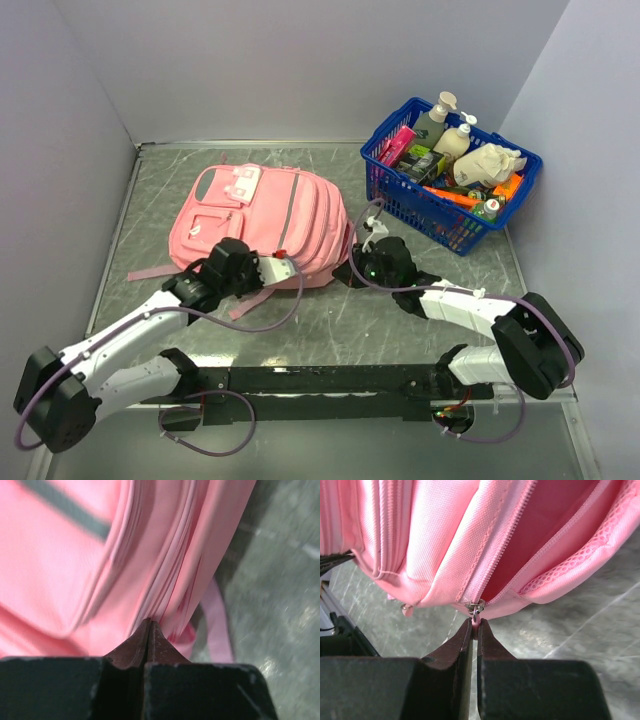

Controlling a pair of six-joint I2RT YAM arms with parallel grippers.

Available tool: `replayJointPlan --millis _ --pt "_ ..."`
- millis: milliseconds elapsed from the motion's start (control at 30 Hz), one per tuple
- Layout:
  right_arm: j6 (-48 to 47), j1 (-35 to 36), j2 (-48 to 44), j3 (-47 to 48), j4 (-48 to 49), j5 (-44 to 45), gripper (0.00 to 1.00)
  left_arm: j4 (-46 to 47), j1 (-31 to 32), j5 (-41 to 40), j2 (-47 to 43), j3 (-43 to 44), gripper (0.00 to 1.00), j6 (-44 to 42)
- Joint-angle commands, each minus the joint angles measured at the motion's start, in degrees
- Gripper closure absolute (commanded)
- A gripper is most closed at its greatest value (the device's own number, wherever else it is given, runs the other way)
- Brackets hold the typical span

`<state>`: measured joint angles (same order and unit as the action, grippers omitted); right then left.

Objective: Pack the student bag
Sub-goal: Zip the student bag at the center of the board.

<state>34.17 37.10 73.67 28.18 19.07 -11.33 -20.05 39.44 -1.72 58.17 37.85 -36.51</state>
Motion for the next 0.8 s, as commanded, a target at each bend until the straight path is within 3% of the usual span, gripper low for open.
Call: replayJointPlan --millis 0,100,167,200,267,367,433,500,700,767 --pt "-2.9 -1.8 -0.7 3.7 0.0 -0.5 1.00 -6.7 -5.6 0.0 -4.2 -2.2 0.99 -5.0" --pt "-2.3 -1.3 0.2 4.4 1.6 -4.2 1.00 -10.4 -6.6 3.4 -6.1 1.3 0.99 -4.2" --pt "-1.2 -0.5 1.4 4.6 2.1 -4.7 1.00 -14.6 -6.5 9.4 -5.6 8.4 0.91 0.2" --pt "-1.0 -0.1 1.7 4.7 2.3 -4.7 1.00 -15.5 -5.5 10.6 -4.0 11.2 0.73 2.2" --pt "-0.5 0.6 2.4 4.9 2.3 -4.8 1.00 -16.9 -4.2 11.4 -1.6 19.4 0.63 7.6" --pt "0.2 0.6 2.2 4.2 3.3 -4.8 1.00 -15.9 -2.4 11.2 2.9 26.8 0.40 13.3" --pt "0.5 0.7 2.1 3.9 3.6 -4.8 1.00 -14.9 0.1 9.7 6.0 28.4 0.36 15.1" --pt "0.7 0.7 1.9 3.6 4.0 -4.7 1.00 -12.3 2.4 8.0 8.8 28.8 0.20 17.4" --pt "1.3 0.7 1.5 3.2 5.3 -4.8 1.00 -5.5 5.6 1.9 16.7 27.4 0.17 20.0" --pt "1.6 0.8 1.3 3.0 5.6 -4.9 1.00 -3.6 5.8 -3.7 18.4 27.4 0.16 21.0"
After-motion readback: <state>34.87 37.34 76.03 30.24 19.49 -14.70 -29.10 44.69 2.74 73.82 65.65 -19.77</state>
